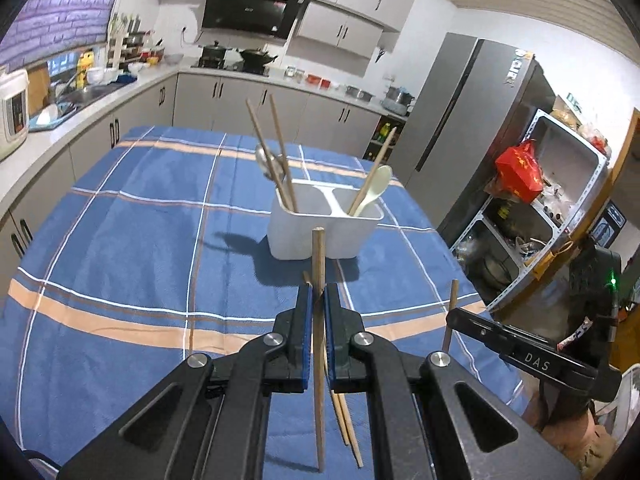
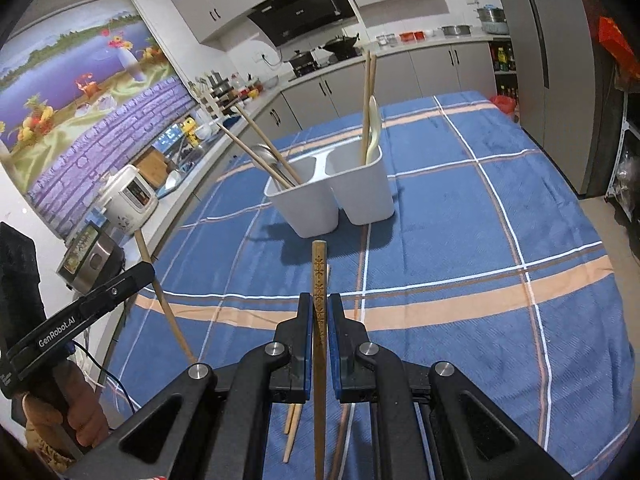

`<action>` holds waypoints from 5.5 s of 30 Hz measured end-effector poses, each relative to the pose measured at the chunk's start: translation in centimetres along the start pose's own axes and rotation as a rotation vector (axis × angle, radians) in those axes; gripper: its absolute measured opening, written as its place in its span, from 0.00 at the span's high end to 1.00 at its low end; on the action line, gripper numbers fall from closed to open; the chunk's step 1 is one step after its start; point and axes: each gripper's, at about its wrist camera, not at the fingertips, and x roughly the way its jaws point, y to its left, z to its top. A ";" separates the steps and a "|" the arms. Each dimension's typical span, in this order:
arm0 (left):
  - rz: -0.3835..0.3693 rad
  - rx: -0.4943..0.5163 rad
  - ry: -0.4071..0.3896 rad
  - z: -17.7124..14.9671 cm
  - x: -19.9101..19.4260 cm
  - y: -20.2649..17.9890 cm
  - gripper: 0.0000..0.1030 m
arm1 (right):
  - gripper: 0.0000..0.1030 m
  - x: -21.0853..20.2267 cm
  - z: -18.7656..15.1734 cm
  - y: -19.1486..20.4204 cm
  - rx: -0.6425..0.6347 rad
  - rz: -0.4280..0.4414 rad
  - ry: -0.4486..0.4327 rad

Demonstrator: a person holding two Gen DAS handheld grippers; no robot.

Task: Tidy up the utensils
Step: 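Lift both held chopsticks upright toward the white holder, then carry both upright chopsticks above the holder compartments, then lower the chopsticks into the holder and open both tools, then move both open tools back down to the last wooden chopsticks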

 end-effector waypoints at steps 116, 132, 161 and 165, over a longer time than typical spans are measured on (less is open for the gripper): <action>0.176 -0.112 0.131 -1.6 6.0 6.5 0.53 | 0.74 13.9 -4.6 2.2 -0.208 -0.153 0.310; 0.166 -0.121 0.188 -2.0 8.7 6.3 0.53 | 0.75 16.1 -2.2 1.9 -0.286 -0.342 0.329; 0.231 -0.205 0.174 -1.6 8.9 9.4 0.53 | 0.59 14.7 -5.4 4.9 -0.384 -0.177 0.372; 0.233 -0.214 0.179 -1.6 9.2 9.7 0.53 | 0.59 13.1 -4.8 2.1 -0.289 -0.203 0.351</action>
